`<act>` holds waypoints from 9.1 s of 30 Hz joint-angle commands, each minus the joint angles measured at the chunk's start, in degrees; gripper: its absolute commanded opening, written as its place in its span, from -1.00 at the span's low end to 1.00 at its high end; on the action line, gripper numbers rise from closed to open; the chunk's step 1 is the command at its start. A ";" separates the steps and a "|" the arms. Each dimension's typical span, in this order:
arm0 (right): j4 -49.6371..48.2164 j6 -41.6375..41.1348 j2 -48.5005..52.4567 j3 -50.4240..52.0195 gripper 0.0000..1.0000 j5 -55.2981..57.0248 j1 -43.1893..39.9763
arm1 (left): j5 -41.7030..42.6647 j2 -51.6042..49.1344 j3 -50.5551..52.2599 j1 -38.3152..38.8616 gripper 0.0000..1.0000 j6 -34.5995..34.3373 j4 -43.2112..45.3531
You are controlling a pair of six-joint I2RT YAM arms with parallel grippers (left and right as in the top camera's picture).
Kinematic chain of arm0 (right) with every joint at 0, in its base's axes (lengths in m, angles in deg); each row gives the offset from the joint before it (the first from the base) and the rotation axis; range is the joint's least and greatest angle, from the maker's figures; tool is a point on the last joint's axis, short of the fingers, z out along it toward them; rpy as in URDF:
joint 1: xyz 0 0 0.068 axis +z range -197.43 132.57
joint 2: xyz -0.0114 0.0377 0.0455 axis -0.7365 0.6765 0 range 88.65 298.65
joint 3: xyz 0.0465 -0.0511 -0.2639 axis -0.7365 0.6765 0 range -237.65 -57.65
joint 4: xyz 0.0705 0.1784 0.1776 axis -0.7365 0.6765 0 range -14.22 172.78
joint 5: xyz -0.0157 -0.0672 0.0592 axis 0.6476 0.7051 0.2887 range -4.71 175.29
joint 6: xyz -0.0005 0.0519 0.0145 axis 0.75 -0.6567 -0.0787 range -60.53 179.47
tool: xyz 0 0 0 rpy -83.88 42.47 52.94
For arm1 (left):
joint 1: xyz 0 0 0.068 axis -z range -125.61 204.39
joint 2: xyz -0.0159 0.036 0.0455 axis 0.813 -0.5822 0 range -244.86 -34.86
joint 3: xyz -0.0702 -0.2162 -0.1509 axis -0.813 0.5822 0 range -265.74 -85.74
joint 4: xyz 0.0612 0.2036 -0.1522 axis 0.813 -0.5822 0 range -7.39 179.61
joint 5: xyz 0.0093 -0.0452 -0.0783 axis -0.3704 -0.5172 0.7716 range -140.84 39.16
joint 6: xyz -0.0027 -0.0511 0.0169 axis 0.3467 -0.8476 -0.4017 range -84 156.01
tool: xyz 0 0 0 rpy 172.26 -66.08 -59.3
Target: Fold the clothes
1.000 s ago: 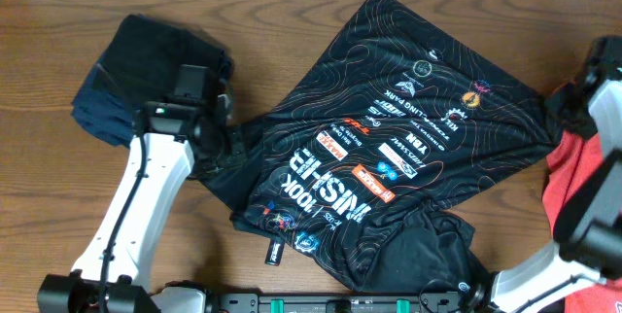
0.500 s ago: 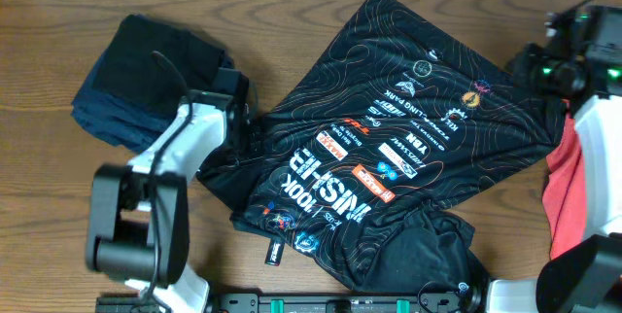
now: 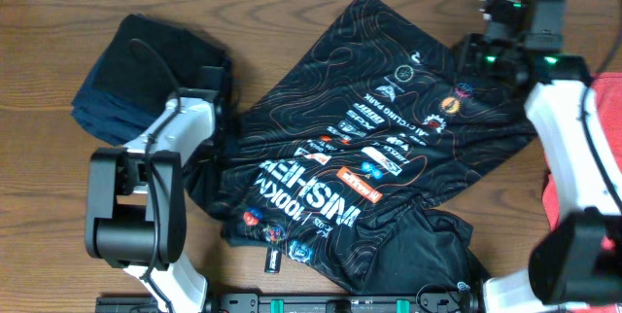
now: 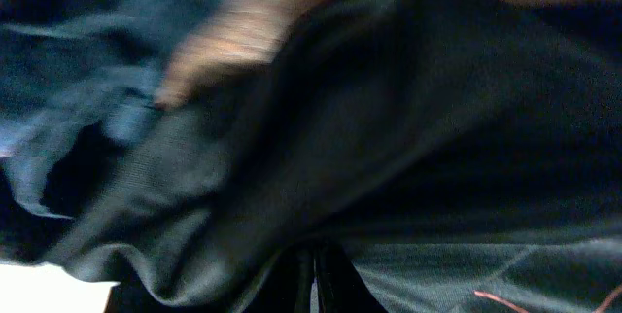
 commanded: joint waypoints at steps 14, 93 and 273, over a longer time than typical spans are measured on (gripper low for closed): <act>-25.79 -12.76 28.52 0.42 -0.97 8.83 6.27 | 14.91 10.91 -1.70 -1.46 -0.23 2.67 -8.66; 20.15 -5.33 -13.99 0.24 -0.45 17.77 -2.32 | 22.97 -20.37 -69.00 0.46 -0.21 17.66 -25.97; 12.79 -5.92 5.51 9.18 -0.26 8.90 -14.91 | 33.05 20.63 15.61 -0.72 -0.07 4.50 -15.26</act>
